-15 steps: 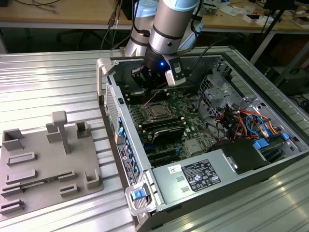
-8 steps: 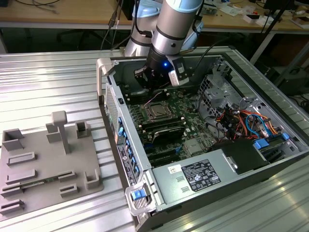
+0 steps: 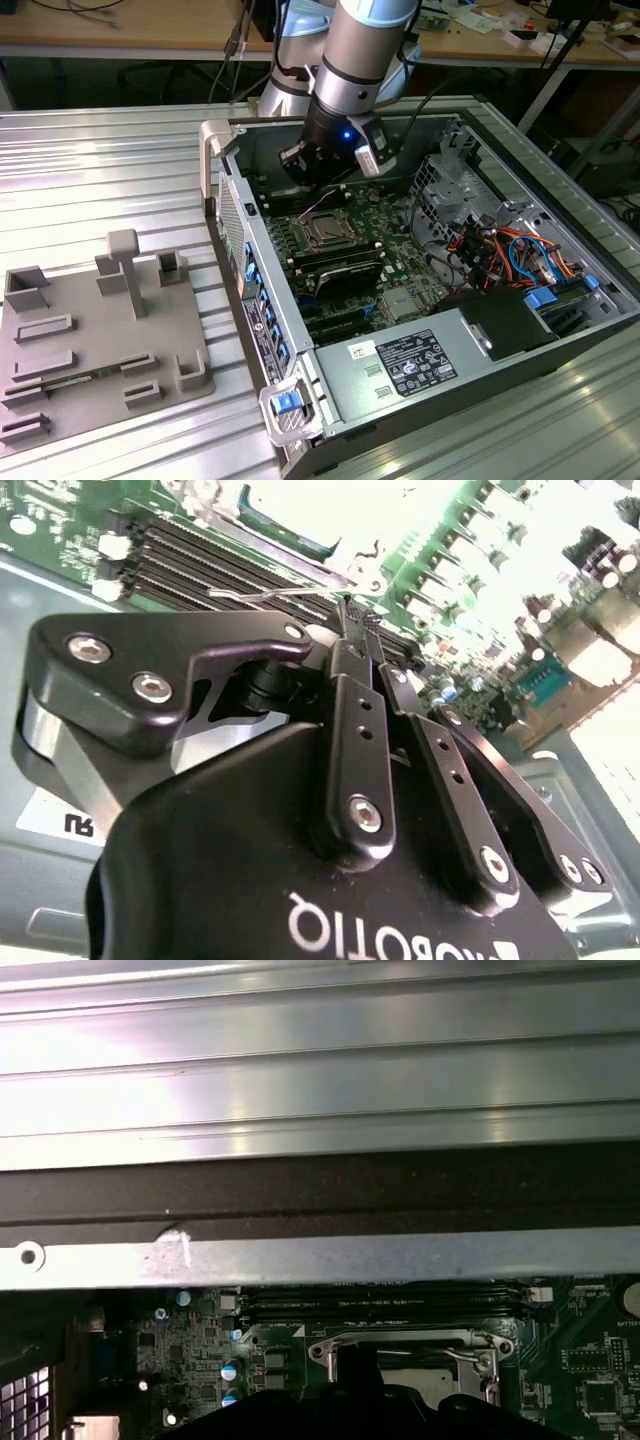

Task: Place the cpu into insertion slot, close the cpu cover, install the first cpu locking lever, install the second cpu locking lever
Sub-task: 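Install the first cpu locking lever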

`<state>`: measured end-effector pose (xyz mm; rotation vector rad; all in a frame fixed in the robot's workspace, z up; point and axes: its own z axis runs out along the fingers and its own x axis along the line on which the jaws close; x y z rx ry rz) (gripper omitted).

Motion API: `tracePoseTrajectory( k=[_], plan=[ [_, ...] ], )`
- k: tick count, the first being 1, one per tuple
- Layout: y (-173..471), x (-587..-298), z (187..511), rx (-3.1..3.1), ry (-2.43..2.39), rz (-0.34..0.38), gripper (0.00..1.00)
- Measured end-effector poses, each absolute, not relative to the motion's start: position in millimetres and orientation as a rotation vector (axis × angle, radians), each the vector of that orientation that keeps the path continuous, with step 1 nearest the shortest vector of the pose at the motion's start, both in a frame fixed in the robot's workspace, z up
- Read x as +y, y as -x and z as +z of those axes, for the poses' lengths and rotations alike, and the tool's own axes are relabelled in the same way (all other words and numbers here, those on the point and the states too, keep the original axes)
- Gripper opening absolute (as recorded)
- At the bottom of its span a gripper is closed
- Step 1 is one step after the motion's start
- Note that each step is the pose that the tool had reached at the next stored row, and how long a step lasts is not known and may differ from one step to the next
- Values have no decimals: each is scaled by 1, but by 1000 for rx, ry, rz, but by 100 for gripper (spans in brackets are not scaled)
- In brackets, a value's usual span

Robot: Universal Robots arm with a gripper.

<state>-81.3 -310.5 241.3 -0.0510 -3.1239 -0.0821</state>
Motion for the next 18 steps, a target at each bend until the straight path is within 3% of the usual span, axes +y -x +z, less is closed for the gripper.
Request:
tracePoseTrajectory(
  k=[18],
  plan=[
    [80,-310,239,-3160,-14,-82,11]
  ],
)
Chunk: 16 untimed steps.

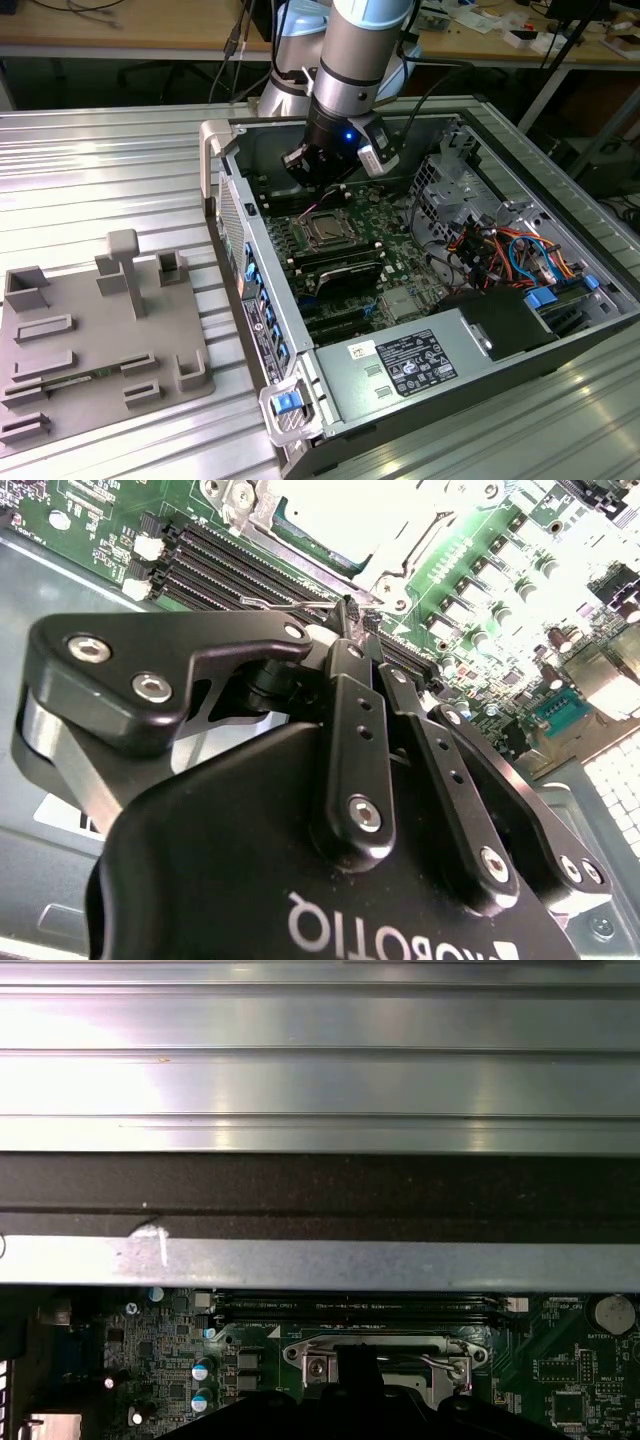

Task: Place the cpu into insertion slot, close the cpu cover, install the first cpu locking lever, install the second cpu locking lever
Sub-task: 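Install the first cpu locking lever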

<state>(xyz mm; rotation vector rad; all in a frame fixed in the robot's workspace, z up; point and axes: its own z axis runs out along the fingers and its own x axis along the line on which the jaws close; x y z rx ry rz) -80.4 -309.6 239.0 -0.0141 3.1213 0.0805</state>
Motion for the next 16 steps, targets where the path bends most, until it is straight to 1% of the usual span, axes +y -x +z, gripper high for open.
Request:
tracePoseTrajectory(
  k=[16],
  plan=[
    [86,-310,238,3121,14,80,11]
  ],
)
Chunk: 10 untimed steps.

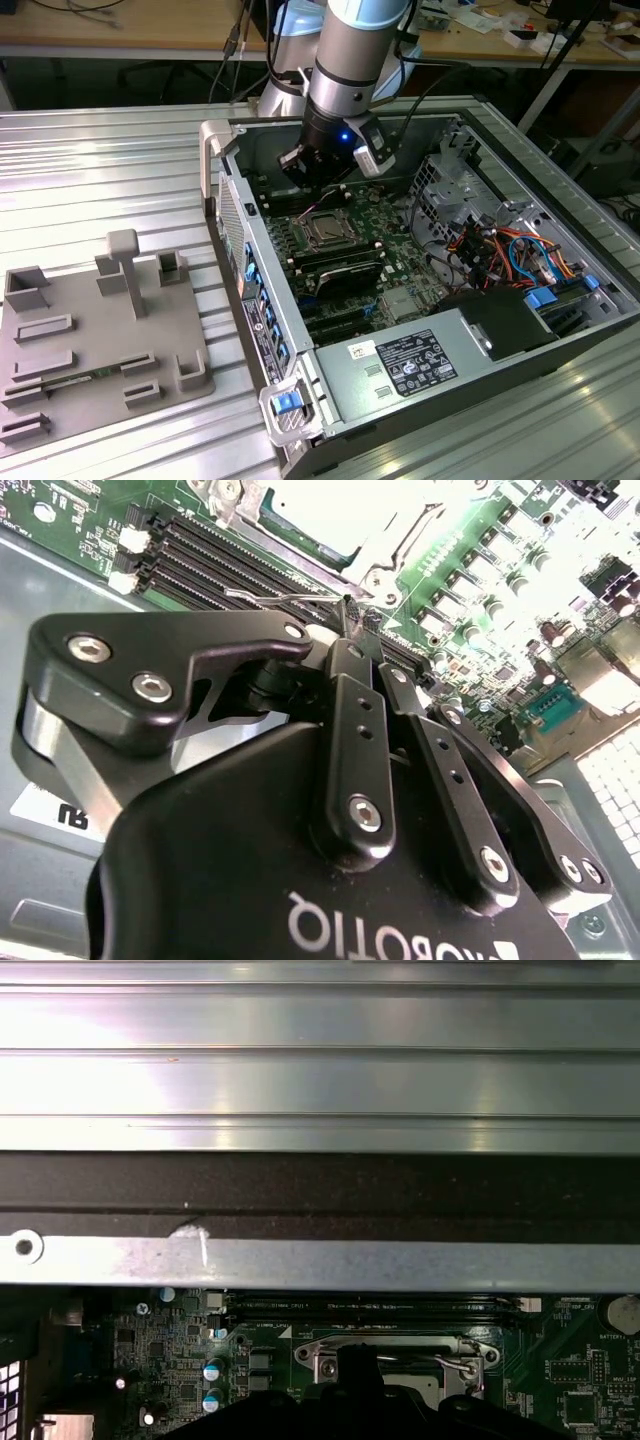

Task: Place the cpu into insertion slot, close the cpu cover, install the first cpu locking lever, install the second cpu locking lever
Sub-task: 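Install the first cpu locking lever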

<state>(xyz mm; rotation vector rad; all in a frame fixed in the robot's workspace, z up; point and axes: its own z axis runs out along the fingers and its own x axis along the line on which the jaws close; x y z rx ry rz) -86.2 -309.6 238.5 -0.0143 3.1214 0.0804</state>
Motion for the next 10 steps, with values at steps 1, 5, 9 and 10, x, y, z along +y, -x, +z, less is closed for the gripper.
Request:
tracePoseTrajectory(
  k=[1,5,9,10],
  plan=[
    [86,-310,238,3121,14,80,11],
    [83,-309,237,3121,14,81,11],
    [75,-307,234,3121,14,81,11],
    [75,-307,233,3121,14,81,11]
  ],
)
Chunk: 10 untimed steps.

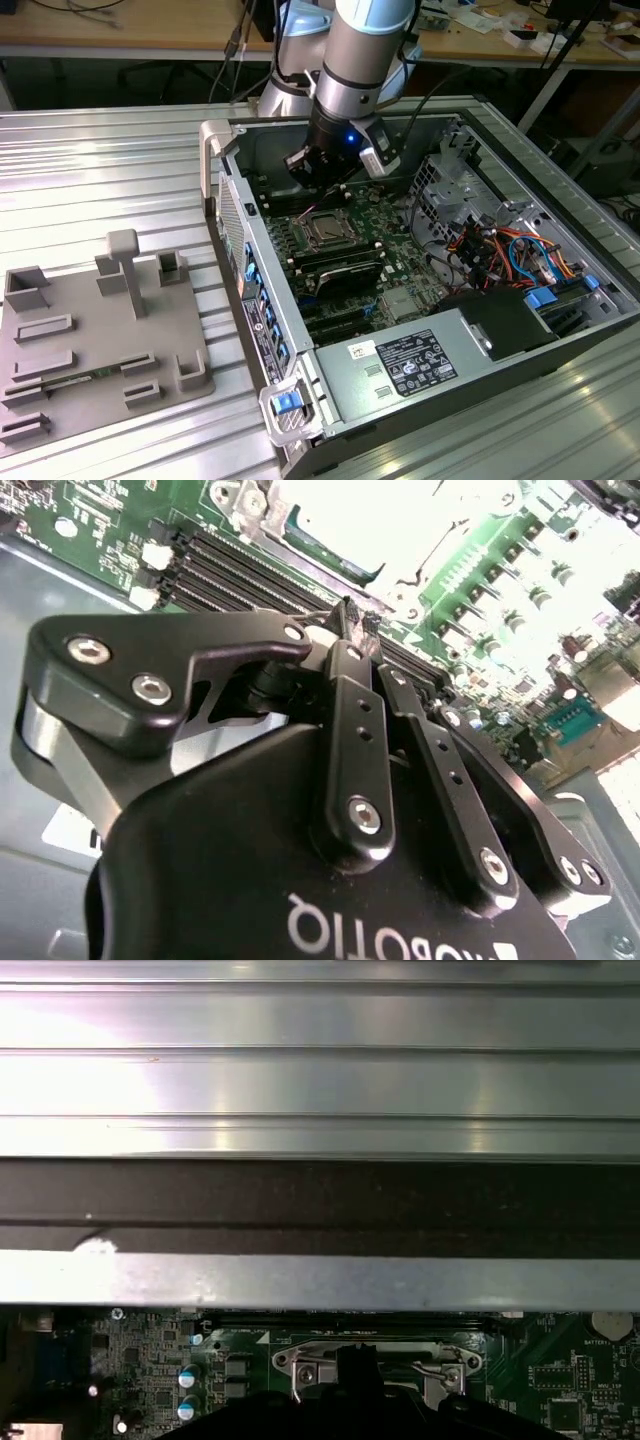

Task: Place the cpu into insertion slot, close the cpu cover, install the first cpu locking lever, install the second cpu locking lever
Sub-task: 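Install the first cpu locking lever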

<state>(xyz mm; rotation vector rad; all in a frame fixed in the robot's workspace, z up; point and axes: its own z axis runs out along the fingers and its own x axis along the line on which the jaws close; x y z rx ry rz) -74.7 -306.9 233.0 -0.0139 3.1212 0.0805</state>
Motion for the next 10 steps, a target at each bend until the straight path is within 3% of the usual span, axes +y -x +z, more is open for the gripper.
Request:
tracePoseTrajectory(
  k=[10],
  plan=[
    [63,-301,230,3121,35,81,11]
  ],
)
